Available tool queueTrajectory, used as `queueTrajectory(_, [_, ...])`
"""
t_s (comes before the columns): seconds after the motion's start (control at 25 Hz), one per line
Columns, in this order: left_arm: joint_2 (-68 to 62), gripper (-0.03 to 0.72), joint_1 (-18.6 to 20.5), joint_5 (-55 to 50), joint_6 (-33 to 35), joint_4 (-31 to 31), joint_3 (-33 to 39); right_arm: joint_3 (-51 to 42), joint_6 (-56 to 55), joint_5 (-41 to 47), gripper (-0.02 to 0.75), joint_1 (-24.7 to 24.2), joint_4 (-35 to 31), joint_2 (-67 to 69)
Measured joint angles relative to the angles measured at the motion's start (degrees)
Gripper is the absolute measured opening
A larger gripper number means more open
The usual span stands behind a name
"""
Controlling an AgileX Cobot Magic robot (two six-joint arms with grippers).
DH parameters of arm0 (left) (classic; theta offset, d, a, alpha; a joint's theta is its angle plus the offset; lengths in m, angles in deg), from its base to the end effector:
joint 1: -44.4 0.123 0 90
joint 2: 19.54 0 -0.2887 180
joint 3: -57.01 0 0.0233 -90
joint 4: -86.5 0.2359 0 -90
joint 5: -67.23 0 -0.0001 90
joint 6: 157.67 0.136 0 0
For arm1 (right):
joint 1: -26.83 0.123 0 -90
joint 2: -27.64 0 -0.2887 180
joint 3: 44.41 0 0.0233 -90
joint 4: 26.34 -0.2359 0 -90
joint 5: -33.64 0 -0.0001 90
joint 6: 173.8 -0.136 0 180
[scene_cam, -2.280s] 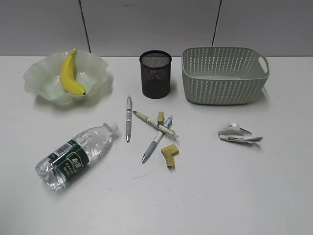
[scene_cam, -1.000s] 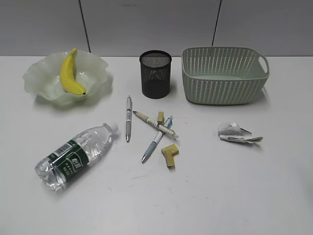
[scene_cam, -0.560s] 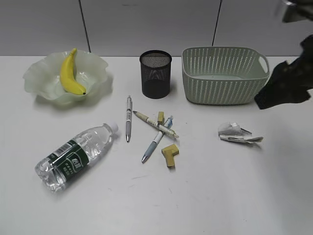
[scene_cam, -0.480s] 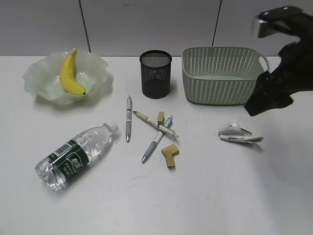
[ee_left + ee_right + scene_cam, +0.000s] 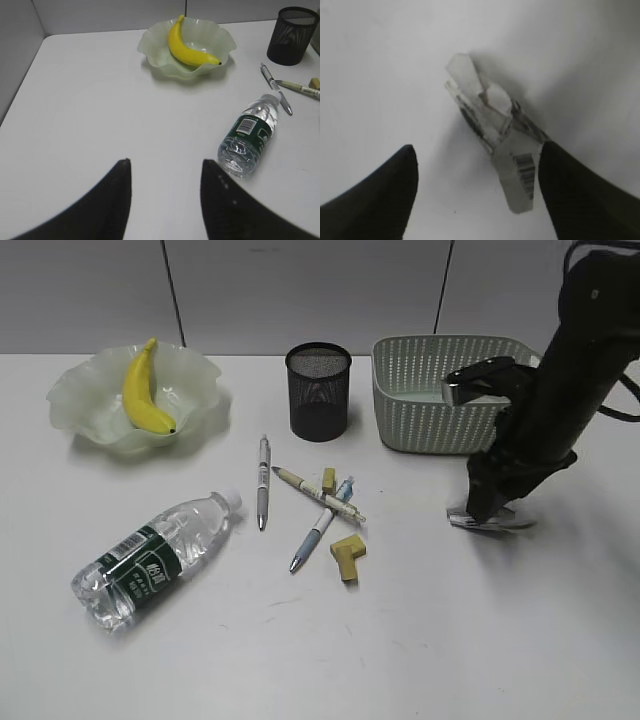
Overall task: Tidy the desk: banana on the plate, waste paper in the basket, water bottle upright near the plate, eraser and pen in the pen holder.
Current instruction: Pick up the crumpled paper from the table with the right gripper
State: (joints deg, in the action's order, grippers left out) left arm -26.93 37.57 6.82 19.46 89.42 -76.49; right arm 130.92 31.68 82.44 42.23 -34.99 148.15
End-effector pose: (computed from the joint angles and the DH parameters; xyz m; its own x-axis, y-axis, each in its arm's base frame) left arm 0.0150 0.0043 0.2620 -0.4099 0.0240 -0.9118 0.0685 0.9976 -0.0045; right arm 0.3504 0.1125 0.1205 -0.8085 -0.5711 -0.1420 -0.5836 0.8092 0.0685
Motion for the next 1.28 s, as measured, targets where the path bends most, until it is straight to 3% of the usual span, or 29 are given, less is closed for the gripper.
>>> queueTrajectory(0.48, [0.0,0.337,0.0,0.0,0.0,0.0,0.0,2.8,-0.5,-1.9,0.557,0.0,1.9,7.1])
queueTrajectory(0.68, [0.0,0.337,0.0,0.0,0.0,0.0,0.0,2.9,-0.5,-1.9,0.433,0.0,2.8,7.2])
queueTrajectory(0.92, [0.0,0.333,0.0,0.0,0.0,0.0,0.0,3.4,-0.5,1.2,0.074,0.0,2.9,7.2])
queueTrajectory(1.08, [0.0,0.331,0.0,0.0,0.0,0.0,0.0,3.9,-0.6,4.3,0.04,0.0,1.6,7.2])
queueTrajectory(1.28, [0.0,0.331,0.0,0.0,0.0,0.0,0.0,4.1,2.4,9.4,0.034,0.0,-6.2,4.2])
